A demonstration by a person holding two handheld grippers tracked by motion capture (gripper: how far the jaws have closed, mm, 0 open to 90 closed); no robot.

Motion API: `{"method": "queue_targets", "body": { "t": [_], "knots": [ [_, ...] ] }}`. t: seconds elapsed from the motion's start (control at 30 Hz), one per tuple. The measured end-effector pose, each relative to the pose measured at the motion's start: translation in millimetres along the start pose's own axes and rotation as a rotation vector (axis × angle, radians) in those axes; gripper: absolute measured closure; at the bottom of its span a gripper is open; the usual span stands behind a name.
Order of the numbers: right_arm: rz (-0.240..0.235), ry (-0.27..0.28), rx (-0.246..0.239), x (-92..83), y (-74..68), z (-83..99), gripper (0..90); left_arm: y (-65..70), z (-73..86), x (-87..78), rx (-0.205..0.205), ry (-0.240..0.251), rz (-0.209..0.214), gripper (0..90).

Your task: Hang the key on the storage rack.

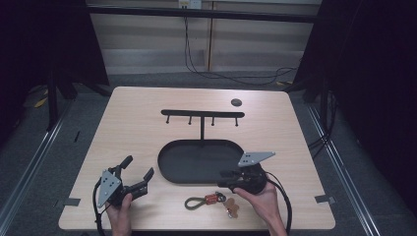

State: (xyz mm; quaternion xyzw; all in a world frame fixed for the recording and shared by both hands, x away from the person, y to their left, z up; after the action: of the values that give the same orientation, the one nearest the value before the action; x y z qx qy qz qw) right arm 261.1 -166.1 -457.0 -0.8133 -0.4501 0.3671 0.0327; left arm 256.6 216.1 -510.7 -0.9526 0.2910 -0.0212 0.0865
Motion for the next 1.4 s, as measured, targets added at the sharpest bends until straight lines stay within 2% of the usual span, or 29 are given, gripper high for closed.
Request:
{"method": "queue_targets", "body": {
  "t": [0.17, 0.3, 0.4, 0.43, 0.53, 0.57, 0.73, 0.87, 0.97, 1.03, 1.07, 1.23, 1.27, 1.4],
  "knots": [
    [-0.002, -0.046, -0.011, 12.1, -6.0, -3.0, 60.4, 0.1, 0.0, 0.1, 0.0, 0.001, 0.004, 16.0],
    [-0.04, -0.092, -0.038, 21.1, -14.0, -6.9, 66.1, 0.1, 0.0, 0.1, -0.001, 0.001, 0.004, 16.0],
    [-0.048, -0.091, -0.042, 23.3, -17.6, -8.4, 70.2, 0.1, 0.0, 0.1, -0.001, 0.002, 0.004, 16.0],
    [-0.067, -0.117, -0.045, 26.9, -18.2, -10.7, 71.3, 0.1, 0.0, 0.1, -0.001, 0.002, 0.004, 16.0],
    [-0.073, -0.177, -0.063, 33.7, -20.2, -14.4, 74.9, 0.1, 0.0, 0.1, 0.0, 0.001, 0.004, 16.0],
    [-0.073, -0.177, -0.063, 33.7, -20.2, -14.4, 74.9, 0.1, 0.0, 0.1, -0.001, 0.002, 0.004, 16.0],
    [-0.08, -0.261, -0.094, 47.1, -25.9, -21.2, 76.5, 0.1, 0.0, 0.1, -0.001, 0.002, 0.004, 16.0],
    [-0.073, -0.295, -0.106, 56.3, -28.6, -22.8, 75.5, 0.1, 0.0, 0.1, -0.001, 0.002, 0.005, 16.0],
    [-0.095, -0.327, -0.113, 63.5, -29.9, -23.8, 77.3, 0.1, 0.0, 0.1, -0.001, 0.002, 0.005, 15.9],
    [-0.087, -0.367, -0.132, 69.0, -30.8, -25.0, 77.5, 0.1, 0.0, 0.1, -0.001, 0.002, 0.005, 15.9],
    [-0.079, -0.395, -0.127, 70.8, -32.0, -25.4, 77.4, 0.1, 0.0, 0.1, -0.001, 0.002, 0.005, 16.0],
    [-0.058, -0.448, -0.163, 77.1, -34.1, -28.6, 76.6, 0.1, 0.0, 0.1, -0.001, 0.002, 0.005, 16.0],
    [-0.052, -0.484, -0.173, 80.5, -34.6, -28.0, 75.0, 0.1, 0.0, 0.0, -0.001, 0.001, 0.006, 15.9],
    [-0.034, -0.521, -0.178, 85.1, -33.7, -25.5, 73.6, 0.2, 0.0, 0.1, -0.001, 0.002, 0.007, 15.9]
  ]
}}
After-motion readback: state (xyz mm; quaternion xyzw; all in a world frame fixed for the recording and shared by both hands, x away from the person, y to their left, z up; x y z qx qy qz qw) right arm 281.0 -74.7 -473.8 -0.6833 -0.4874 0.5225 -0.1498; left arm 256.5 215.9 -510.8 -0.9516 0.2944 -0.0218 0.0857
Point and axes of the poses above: each handheld gripper's, and its own axes: x roughly forward along the jaws, z roughly out of its underside, y roughly to its right, the point moved 1 cm from there along x, roughly forward along the jaws, and after that the axes turned 11 degrees about x, right-handed, at the moved point
